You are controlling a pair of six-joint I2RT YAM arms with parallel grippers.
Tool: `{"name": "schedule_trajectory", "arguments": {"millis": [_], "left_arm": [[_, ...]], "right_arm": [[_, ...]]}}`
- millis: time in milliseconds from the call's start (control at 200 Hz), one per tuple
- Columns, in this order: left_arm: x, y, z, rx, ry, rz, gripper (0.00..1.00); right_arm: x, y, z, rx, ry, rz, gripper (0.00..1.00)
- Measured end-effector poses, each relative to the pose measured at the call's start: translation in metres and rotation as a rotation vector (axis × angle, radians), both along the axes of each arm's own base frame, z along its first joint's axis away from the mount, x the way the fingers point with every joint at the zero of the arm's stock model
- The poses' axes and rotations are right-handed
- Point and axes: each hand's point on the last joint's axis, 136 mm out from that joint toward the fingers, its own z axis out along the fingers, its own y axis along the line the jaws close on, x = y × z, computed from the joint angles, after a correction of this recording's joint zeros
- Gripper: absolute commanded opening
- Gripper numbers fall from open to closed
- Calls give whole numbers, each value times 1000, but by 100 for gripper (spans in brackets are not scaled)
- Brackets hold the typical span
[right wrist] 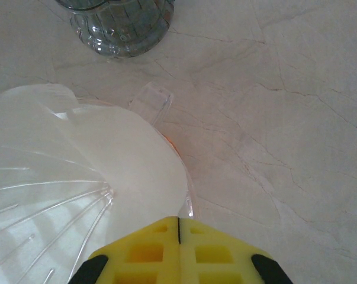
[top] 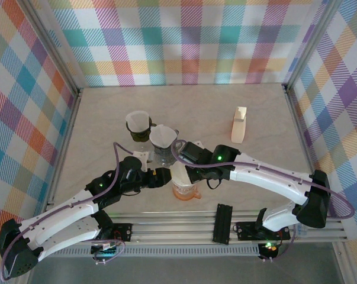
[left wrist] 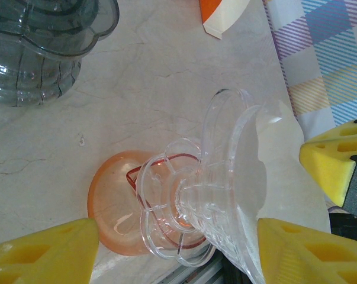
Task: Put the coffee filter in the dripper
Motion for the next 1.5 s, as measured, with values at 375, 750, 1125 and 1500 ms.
{"name": "schedule_trajectory", "arguments": {"millis": [375, 750, 1125, 1500], "left_arm": [[0, 0, -2, 2, 1, 0, 70], [0, 0, -2, 2, 2, 0, 70], [0, 0, -3, 3, 2, 0, 70], [-1, 2, 1, -15, -2, 8, 77]], "right_arm": [[1, 1, 1, 13, -4, -17, 75], [15, 13, -31, 14, 93, -44, 77], [14, 8, -52, -10, 142, -52, 77], [14, 10, -65, -19, 157, -46, 77]]}}
